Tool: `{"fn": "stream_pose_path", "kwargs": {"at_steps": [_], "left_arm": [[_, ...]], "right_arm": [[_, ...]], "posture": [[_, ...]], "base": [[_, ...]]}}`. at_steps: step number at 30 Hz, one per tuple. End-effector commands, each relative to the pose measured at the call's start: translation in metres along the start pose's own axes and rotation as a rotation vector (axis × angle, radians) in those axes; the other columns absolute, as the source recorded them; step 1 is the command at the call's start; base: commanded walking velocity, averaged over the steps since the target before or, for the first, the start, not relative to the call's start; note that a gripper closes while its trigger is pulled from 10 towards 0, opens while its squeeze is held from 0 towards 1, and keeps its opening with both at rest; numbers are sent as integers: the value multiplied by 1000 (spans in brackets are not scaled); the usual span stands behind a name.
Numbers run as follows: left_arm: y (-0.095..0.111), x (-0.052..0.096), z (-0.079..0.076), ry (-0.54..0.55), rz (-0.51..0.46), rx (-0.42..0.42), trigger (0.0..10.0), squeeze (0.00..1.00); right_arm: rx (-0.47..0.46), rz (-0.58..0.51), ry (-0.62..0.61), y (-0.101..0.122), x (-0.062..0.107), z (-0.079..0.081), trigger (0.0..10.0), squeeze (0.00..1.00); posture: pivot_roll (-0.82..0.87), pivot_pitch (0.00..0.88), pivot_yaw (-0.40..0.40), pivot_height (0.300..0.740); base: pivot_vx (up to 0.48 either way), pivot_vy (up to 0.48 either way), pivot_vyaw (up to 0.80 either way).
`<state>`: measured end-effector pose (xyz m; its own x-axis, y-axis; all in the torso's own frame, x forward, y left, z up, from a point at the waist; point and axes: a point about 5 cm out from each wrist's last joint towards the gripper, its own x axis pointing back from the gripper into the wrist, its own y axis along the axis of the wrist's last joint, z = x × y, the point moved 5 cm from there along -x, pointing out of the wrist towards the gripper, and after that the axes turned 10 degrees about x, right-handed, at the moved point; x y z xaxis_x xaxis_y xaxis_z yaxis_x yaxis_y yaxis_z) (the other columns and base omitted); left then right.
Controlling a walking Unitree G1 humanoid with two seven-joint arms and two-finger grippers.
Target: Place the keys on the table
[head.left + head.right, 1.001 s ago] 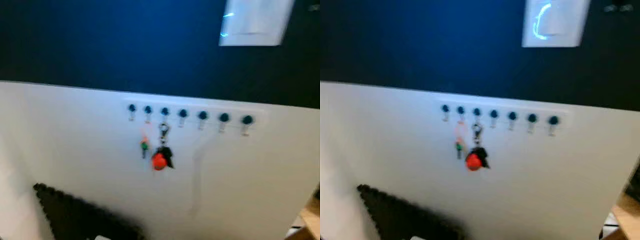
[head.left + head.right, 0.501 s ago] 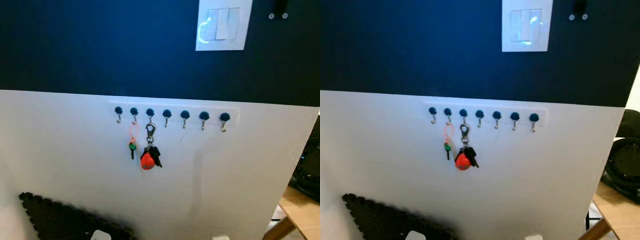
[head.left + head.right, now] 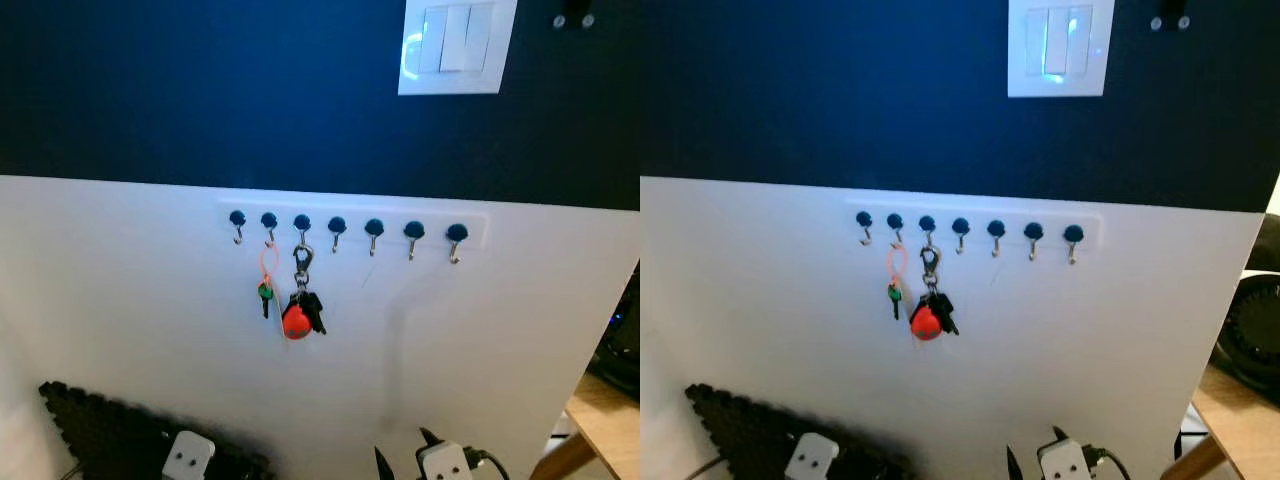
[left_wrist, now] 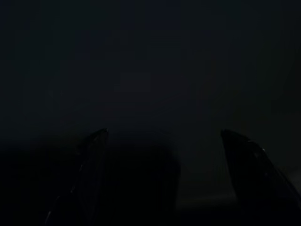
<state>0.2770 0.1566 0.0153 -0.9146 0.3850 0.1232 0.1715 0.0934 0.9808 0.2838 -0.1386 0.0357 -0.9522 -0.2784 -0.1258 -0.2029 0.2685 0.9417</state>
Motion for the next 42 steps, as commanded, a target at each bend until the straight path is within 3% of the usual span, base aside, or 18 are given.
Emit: {"fn": "stream_pose_path", "kwargs": {"at_steps": [1,3,4,6,9,10,13,16,17,19,21,26,31,33,34,35,37,42], "left_arm": [[12,-1,-5,-9,-59,24,10000,0],[18,-2,-8,-16,-79,26,10000,0],[33,-7,-14,-35,-134,36,10000,0],[38,-8,-16,-41,-148,40,10000,0],[54,-14,-28,-91,-191,54,10000,0],[54,-14,-28,-91,-191,54,10000,0],[73,-17,-39,-140,-233,54,10000,0],[85,-18,-43,-151,-266,60,10000,0],[92,-18,-44,-151,-283,69,10000,86],[106,-19,-51,-161,-326,90,10000,149],[112,-20,-54,-167,-341,99,10000,149],[135,-22,-86,-252,-395,130,10000,27],[146,-22,-95,-271,-420,155,10000,39],[150,-22,-102,-301,-416,170,10000,75],[150,-22,-106,-312,-409,167,10000,145],[151,-23,-106,-306,-410,165,10000,255],[152,-24,-106,-299,-410,146,10000,298],[155,-28,-101,-226,-417,69,10000,235]], "right_arm": [[-21,-87,0,17,-5,1,10000,0],[-27,-106,2,22,-6,1,10000,0],[-51,-26,57,6,-6,10,10000,0],[-57,13,77,-1,-4,13,10000,0],[-79,243,154,-45,15,28,10000,0],[-79,243,154,-45,15,28,10000,0],[-95,380,140,-69,34,31,10000,0],[-124,381,109,-68,36,29,10000,0],[-127,378,102,-68,36,28,10000,0],[-114,366,101,-66,34,26,10000,0],[-108,360,104,-65,33,26,10000,0],[-87,350,120,-64,28,25,10000,0],[-86,350,119,-64,27,26,10000,0],[-86,349,121,-63,26,26,10000,0],[-85,347,124,-63,26,27,10000,0],[-86,346,126,-63,25,27,10000,0],[-86,345,127,-62,25,28,10000,0],[-88,340,131,-62,24,29,10000,0]], "posture": [[83,0,36,740],[83,0,36,740],[80,0,34,740],[81,0,33,740],[80,0,31,740],[80,0,31,740],[88,0,27,740],[89,0,26,740],[87,0,25,740],[88,0,25,740],[88,0,25,740],[86,0,25,740],[88,0,24,740],[87,0,24,740],[90,0,23,740],[90,0,23,740],[90,0,23,740],[92,0,25,740]], "base": [[0,0,0],[0,0,0],[0,0,0],[0,0,0],[0,0,0],[0,0,0],[0,0,0],[0,0,0],[0,0,0],[0,0,0],[0,0,0],[0,0,0],[0,0,0],[0,0,0],[0,0,0],[0,0,0],[0,0,0],[0,0,0]]}}
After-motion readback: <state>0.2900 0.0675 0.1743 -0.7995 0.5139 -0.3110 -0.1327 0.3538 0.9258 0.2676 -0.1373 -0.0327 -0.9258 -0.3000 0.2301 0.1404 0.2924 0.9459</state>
